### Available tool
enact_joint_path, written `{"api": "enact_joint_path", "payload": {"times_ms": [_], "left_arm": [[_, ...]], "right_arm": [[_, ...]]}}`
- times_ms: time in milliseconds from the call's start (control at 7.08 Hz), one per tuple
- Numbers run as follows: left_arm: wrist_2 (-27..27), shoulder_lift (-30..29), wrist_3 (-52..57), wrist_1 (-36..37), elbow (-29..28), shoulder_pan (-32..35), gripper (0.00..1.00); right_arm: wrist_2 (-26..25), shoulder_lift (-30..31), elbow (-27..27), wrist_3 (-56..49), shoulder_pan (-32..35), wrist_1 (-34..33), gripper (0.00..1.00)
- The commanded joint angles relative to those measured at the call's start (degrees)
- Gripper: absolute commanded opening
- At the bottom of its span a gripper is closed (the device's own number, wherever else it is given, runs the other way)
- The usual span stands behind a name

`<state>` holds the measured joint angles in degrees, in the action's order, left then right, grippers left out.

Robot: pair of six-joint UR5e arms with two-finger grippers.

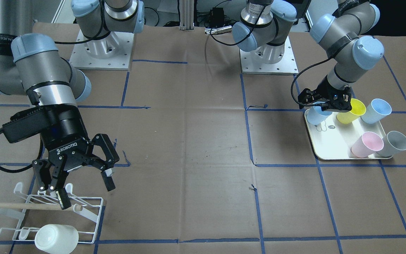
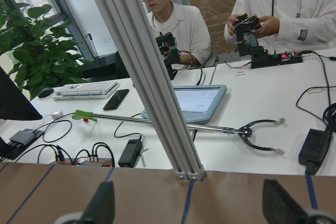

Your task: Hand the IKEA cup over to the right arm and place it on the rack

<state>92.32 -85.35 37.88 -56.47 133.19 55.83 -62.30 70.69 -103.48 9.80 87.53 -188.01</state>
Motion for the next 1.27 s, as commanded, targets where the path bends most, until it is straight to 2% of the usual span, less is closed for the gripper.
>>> {"api": "enact_joint_path", "payload": {"times_ms": [0, 282, 565, 706, 847, 1130], "left_arm": [[0.3, 0.5, 0.1, -0.1, -0.1, -0.1, 0.03], [1.0, 0.7, 0.0, 0.0, -0.3, -0.4, 0.00], [1.2, 1.5, 0.0, -0.7, -1.9, -0.4, 0.00], [1.1, 1.9, -0.5, -1.7, -4.7, 0.1, 0.00], [0.9, 2.3, -0.6, -4.9, -9.0, 0.7, 0.00], [0.4, 1.0, -1.0, -17.6, -23.9, 5.6, 0.00]], "right_arm": [[1.8, 3.1, -3.3, 21.2, 1.4, 1.8, 1.00], [1.7, 6.2, -8.4, 43.8, 2.5, 0.6, 1.00], [0.3, 7.0, -11.6, 58.7, 4.3, -12.5, 1.00], [-1.8, 7.3, -12.4, 67.4, 5.2, -13.5, 1.00], [-2.6, 6.5, -12.6, 71.4, 5.5, -17.0, 1.00], [-2.0, 5.2, -12.4, 71.7, 5.5, -17.4, 1.00]]}}
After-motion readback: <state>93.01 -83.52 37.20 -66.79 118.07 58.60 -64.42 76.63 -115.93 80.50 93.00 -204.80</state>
